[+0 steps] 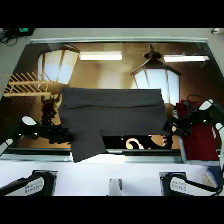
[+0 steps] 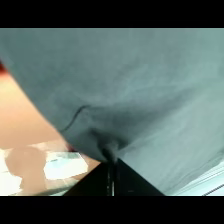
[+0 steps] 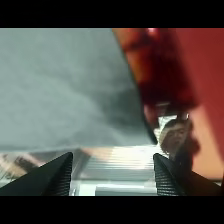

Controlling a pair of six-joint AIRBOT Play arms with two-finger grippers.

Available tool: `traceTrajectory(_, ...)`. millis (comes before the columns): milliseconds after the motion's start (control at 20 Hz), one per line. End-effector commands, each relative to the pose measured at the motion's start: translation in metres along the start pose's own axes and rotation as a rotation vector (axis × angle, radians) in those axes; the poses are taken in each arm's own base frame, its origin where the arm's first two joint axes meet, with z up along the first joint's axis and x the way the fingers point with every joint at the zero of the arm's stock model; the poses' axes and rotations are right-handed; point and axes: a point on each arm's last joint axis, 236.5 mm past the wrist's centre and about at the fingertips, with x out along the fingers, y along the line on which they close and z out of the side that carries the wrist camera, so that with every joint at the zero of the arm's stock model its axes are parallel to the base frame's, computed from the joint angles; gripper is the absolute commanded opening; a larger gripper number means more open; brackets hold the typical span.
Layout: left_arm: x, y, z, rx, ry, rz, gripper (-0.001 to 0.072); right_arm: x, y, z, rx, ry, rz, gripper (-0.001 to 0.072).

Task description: Fold the shirts.

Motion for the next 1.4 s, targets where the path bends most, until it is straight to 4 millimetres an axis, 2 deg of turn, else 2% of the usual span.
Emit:
traceTrajectory(0,-0.004,-0.005,0.003,0.006,-0.012,-0.014,0.0034,0.011,-0.003,0.009,0.017,-0.015,0.002,0.0524)
traceTrajectory(200,-0.005,-0.006,0.003,0.010,-0.019,-0.014,0.0034,0.018,-0.004,0.014,0.034,-0.020,0.006,0.0518)
traceTrajectory(250,-0.006,-0.007,0.004,0.011,-0.020,-0.014,0.0035,0.020,-0.002,0.014,0.033,-0.015,0.009,0.0475)
traceTrajectory(300,-0.006,-0.007,0.005,0.013,-0.022,-0.014,0.0034,0.023,0.001,0.013,0.029,-0.006,0.013,0.0473)
traceTrajectory(350,-0.006,-0.007,0.005,0.013,-0.024,-0.014,0.0034,0.027,0.007,0.012,0.015,0.004,0.014,0.0405)
traceTrajectory(400,-0.007,-0.008,0.006,0.013,-0.025,-0.016,0.0034,0.030,0.011,0.010,-0.003,0.011,0.009,0.0266)
traceTrajectory(450,-0.007,-0.008,0.006,0.012,-0.025,-0.017,0.0034,0.031,0.016,0.010,-0.020,0.012,0.006,0.0070)
traceTrajectory(500,-0.007,-0.008,0.006,0.014,-0.026,-0.017,0.0034,0.032,0.019,0.010,-0.030,0.011,0.005,0.0030)
traceTrajectory(600,-0.014,-0.013,0.015,0.040,-0.052,-0.017,0.0034,0.024,0.021,0.010,-0.046,0.007,0.002,0.0028)
traceTrajectory(700,-0.036,-0.028,0.037,0.096,-0.123,-0.017,0.0033,-0.001,0.027,0.020,-0.089,-0.037,-0.010,0.0028)
traceTrajectory(750,-0.053,-0.040,0.052,0.137,-0.167,-0.018,0.0033,-0.018,0.034,0.031,-0.108,-0.083,-0.007,0.0028)
traceTrajectory(850,-0.089,-0.066,0.081,0.210,-0.252,-0.025,0.0031,-0.050,0.054,0.056,-0.113,-0.180,0.029,0.0028)
traceTrajectory(1000,-0.131,-0.093,0.135,0.231,-0.403,-0.025,0.0030,-0.080,0.077,0.101,-0.155,-0.354,0.027,0.0028)
traceTrajectory(1150,-0.142,-0.098,0.177,0.239,-0.431,-0.019,0.0030,-0.078,0.091,0.143,-0.151,-0.429,0.001,0.0028)
traceTrajectory(1350,-0.128,-0.094,0.224,0.205,-0.411,-0.024,0.0031,-0.062,0.123,0.196,-0.207,-0.481,-0.001,0.0029)
